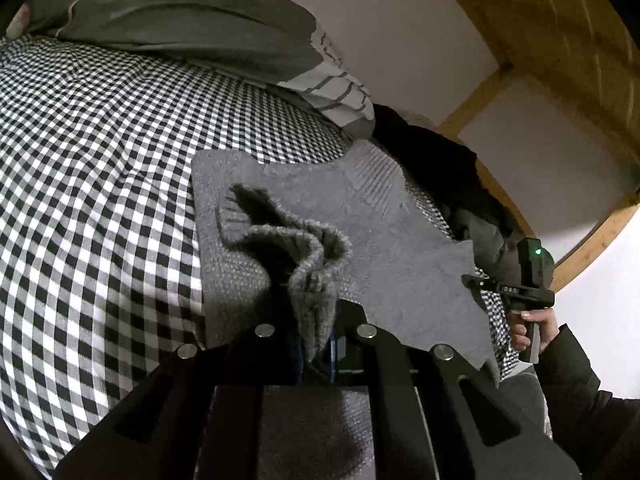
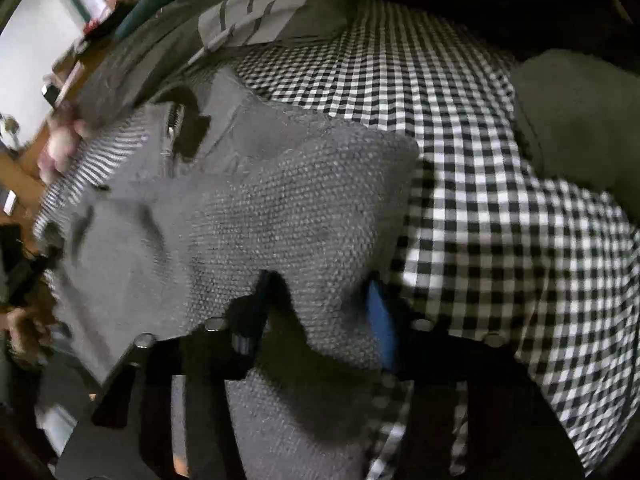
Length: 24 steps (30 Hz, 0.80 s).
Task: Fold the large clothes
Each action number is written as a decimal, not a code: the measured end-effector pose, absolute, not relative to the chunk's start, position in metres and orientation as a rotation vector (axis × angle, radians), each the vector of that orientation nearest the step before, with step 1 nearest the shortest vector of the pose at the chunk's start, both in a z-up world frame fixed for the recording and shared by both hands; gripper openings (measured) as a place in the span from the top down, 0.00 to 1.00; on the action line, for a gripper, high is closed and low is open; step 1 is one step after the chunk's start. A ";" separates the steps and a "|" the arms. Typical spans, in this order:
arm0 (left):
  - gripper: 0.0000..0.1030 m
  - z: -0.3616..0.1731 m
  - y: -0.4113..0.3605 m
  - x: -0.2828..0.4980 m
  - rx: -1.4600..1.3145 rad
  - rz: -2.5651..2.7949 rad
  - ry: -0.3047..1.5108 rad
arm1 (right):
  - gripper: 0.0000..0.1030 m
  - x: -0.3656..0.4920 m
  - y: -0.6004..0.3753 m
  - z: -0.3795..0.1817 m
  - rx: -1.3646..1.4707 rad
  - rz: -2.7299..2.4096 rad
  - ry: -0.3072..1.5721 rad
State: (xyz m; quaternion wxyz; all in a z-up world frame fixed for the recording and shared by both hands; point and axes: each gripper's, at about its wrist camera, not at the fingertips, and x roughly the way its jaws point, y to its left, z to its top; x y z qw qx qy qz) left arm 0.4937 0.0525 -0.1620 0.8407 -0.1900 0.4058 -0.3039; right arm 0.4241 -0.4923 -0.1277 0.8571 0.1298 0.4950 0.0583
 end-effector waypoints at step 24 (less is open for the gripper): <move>0.50 -0.131 0.008 0.437 -0.136 -0.512 0.785 | 0.15 0.351 -0.515 -0.063 0.015 -0.017 0.788</move>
